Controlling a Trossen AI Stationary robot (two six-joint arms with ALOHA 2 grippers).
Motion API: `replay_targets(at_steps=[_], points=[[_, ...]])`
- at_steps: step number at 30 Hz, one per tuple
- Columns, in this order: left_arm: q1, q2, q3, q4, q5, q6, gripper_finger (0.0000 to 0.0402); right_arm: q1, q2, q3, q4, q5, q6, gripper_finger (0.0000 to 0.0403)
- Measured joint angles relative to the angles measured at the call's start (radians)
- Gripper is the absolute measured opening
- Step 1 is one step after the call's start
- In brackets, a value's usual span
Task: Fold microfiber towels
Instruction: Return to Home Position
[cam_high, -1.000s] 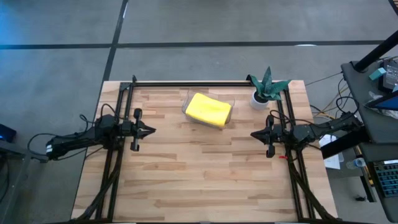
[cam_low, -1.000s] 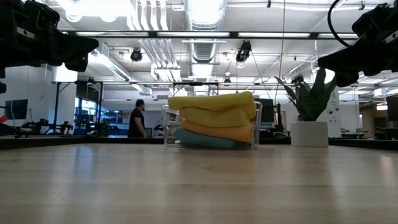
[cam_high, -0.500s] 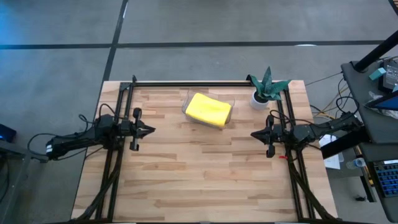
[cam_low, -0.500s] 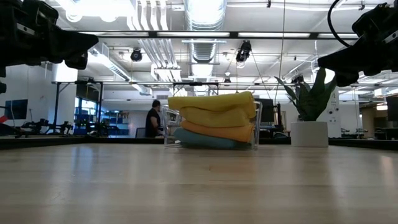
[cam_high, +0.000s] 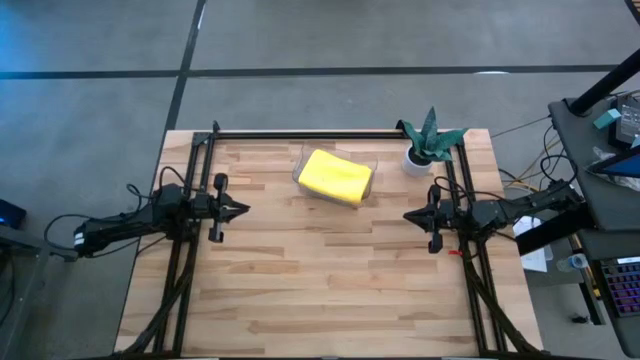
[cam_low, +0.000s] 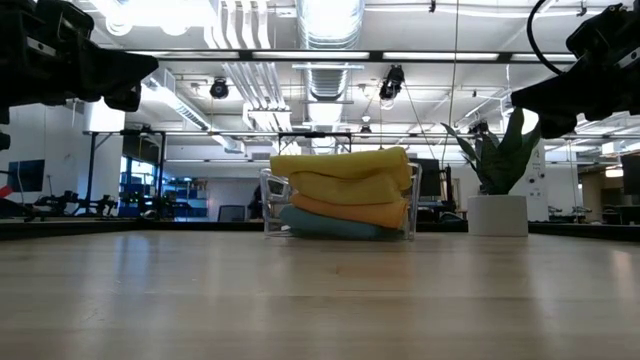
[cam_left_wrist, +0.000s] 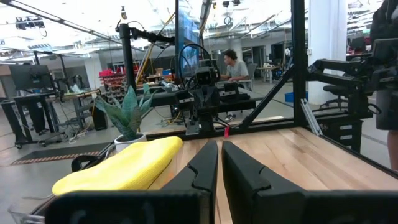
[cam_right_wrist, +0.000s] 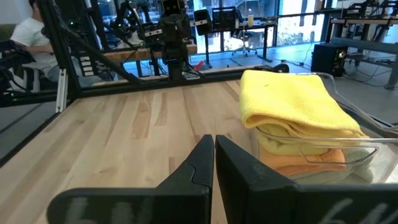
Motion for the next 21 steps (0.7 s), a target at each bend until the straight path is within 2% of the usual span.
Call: replay_targets(at_steps=[21], points=[[0.000,0.027,0.000,0.001,-0.006,0.000,0.0008,0.000,0.000,0.001,0.001,0.000,0.000,0.0009]])
